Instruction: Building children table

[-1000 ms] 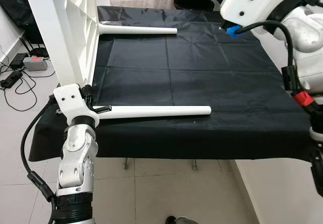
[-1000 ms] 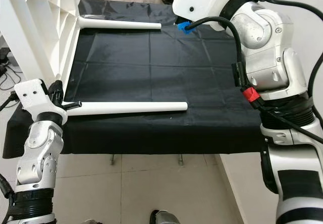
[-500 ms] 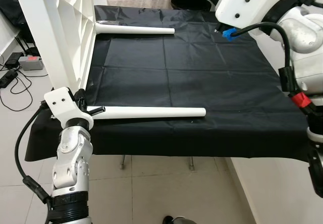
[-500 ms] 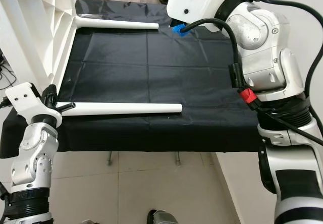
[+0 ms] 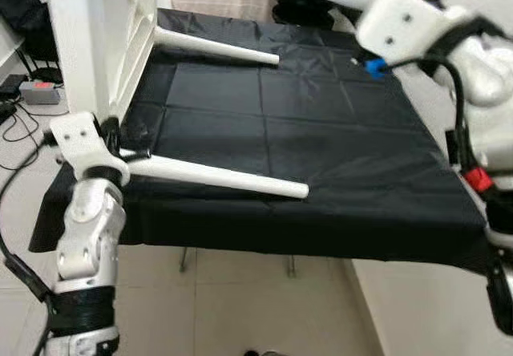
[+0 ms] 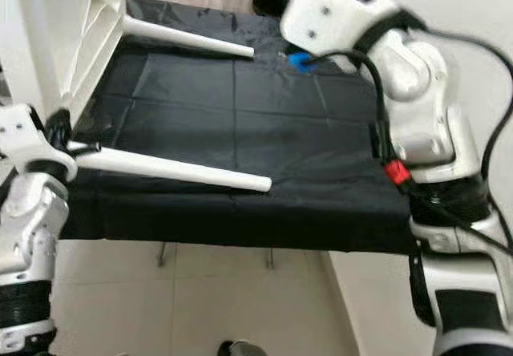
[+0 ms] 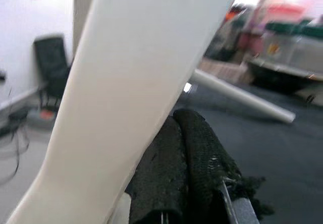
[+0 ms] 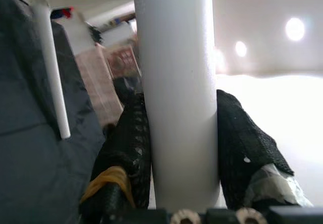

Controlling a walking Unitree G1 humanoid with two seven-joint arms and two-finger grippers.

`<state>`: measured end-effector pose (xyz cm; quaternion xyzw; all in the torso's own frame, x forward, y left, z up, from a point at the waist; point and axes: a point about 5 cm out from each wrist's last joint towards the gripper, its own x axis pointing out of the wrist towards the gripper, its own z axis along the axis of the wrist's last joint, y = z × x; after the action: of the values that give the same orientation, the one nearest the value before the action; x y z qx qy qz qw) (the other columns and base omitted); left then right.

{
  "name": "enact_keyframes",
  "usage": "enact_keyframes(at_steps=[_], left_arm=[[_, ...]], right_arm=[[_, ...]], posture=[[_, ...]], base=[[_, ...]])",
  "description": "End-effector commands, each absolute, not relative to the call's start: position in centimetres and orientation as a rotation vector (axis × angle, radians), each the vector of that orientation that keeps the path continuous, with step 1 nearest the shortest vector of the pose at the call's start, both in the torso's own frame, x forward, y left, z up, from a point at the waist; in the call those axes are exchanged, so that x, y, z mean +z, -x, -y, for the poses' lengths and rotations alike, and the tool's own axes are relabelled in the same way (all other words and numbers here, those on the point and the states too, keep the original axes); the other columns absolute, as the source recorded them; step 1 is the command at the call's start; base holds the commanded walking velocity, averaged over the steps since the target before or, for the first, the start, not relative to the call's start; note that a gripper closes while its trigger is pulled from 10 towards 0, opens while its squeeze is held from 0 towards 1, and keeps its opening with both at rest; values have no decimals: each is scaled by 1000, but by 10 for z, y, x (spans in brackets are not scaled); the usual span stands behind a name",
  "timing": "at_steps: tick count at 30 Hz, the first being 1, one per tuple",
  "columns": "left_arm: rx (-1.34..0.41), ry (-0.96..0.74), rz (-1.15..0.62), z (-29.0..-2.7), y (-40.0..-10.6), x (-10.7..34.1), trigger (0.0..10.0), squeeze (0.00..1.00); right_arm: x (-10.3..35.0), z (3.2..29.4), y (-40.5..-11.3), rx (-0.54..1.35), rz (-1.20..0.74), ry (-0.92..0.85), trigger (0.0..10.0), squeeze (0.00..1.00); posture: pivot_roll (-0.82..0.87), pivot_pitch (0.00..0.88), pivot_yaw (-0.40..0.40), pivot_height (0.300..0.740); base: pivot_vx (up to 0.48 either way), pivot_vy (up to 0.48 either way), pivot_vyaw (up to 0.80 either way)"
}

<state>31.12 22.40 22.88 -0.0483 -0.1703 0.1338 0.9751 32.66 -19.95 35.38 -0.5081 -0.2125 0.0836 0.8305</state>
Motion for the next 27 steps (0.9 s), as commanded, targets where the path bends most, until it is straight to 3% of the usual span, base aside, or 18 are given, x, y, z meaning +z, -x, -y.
enact_keyframes(at_steps=[1,5,8,11,13,15,19,27], left_arm=[[527,28,467,-279,-287,255,10000,0],[527,0,500,-282,-285,266,10000,0],[524,-12,509,-282,-285,270,10000,0],[514,-42,535,-281,-285,279,10000,0],[495,-82,568,-278,-285,291,10000,0],[495,-82,568,-278,-285,291,10000,0],[472,-117,607,-275,-287,308,10000,0],[443,-137,653,-271,-290,327,10000,0]], right_arm=[[271,271,-338,23,-42,848,0,0],[223,280,-332,12,-165,697,0,0],[212,280,-331,11,-186,652,0,0],[192,275,-329,9,-220,498,0,0],[169,257,-332,40,-266,313,0,0],[169,257,-332,40,-266,313,0,0],[135,233,-342,55,-349,160,0,0],[117,224,-347,47,-386,120,0,0]], posture=[[-124,96,-99,740],[-112,102,-96,740],[-112,101,-95,740],[-101,100,-93,740],[-92,100,-83,740],[-92,100,-83,740],[-64,98,-74,740],[-49,100,-62,740]], base=[[0,0,0],[0,0,0],[0,0,0],[0,0,0],[0,0,0],[0,0,0],[0,0,0],[0,0,0]])
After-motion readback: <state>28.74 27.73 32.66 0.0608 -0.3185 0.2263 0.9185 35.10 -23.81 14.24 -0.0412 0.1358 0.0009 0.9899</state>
